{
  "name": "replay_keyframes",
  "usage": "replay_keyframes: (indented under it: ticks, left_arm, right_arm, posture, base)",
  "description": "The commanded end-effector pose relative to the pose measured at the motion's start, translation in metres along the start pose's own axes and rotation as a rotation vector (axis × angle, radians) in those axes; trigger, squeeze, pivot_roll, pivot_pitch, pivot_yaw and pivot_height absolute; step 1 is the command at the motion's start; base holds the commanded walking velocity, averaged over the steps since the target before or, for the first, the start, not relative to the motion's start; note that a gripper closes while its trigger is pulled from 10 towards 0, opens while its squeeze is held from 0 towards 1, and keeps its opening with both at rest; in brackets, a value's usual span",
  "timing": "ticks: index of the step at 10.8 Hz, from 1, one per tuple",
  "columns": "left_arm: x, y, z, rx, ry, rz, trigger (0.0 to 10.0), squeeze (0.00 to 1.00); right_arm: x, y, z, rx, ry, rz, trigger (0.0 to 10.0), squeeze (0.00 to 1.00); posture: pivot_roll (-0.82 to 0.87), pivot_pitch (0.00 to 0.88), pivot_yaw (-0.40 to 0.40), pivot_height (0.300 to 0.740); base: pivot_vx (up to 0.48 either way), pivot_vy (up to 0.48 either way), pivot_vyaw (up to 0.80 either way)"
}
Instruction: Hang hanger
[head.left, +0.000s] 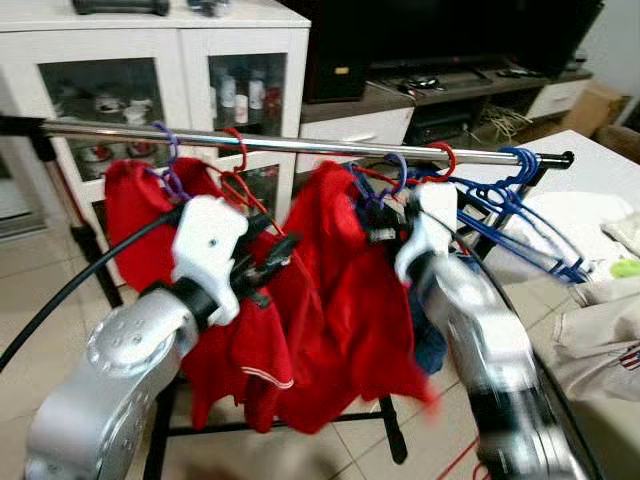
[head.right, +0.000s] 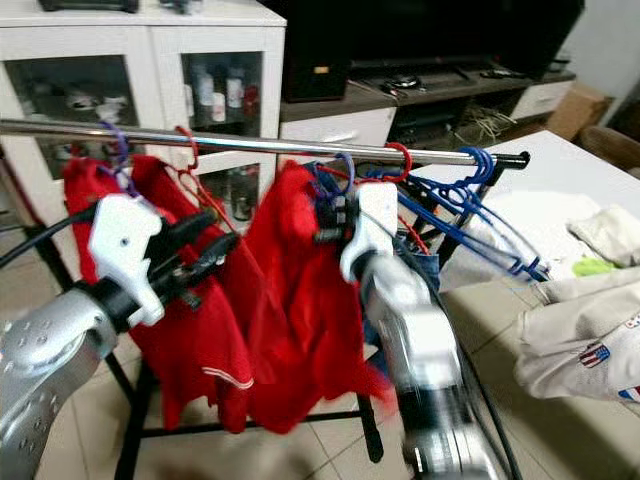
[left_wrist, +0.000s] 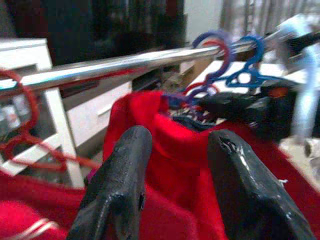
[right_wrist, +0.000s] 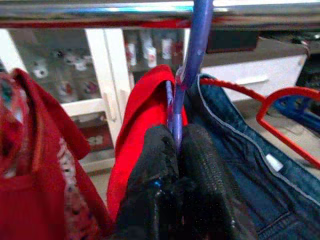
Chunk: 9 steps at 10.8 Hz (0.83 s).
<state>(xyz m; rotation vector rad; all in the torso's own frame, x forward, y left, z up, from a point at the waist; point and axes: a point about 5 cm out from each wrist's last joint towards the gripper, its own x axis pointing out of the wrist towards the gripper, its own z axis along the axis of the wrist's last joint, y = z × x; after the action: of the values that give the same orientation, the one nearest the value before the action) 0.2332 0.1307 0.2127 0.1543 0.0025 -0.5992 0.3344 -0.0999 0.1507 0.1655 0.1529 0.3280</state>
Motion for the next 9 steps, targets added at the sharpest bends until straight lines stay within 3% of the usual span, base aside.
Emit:
replay_keyframes:
  ticks: [1,5,7,9]
  left_arm:
    - [0.003,-0.007,0.004,-0.008,-0.006,-0.056,10.0,0.0]
    - [0.004,-0.014,0.01,-0.019,-0.005,-0.135,10.0,0.0]
    - [0.0,-0.016,0.007,-0.019,0.027,-0.143,10.0,0.0]
    - [-0.002,-0.018,0.005,-0.018,0.047,-0.147,10.0,0.0]
  right_arm:
    - [0.004,-0.01,0.009,-0.012,-0.03,-0.053,10.0,0.0]
    - [0.044,-0.032,0.026,0.021,0.002,-0.122,10.0,0.0]
    - [0.054,-0.037,0.032,-0.017,0.037,-0.147,10.0,0.0]
    - [0.053,-0.041,0.018,-0.058,0.147,-0.158,10.0,0.0]
  posture:
    - [0.22,0.005,-0.127,0.74]
    - [0.23,0.014,-0.129,0.74]
    - [0.24,0.022,-0.137,0.74]
    - [0.24,0.023,-0.148,0.74]
  base:
    - [0.0,0.0,0.0]
    - [0.0,0.0,0.0]
    - [0.0,0.0,0.0]
    - [0.0,0.0,0.0]
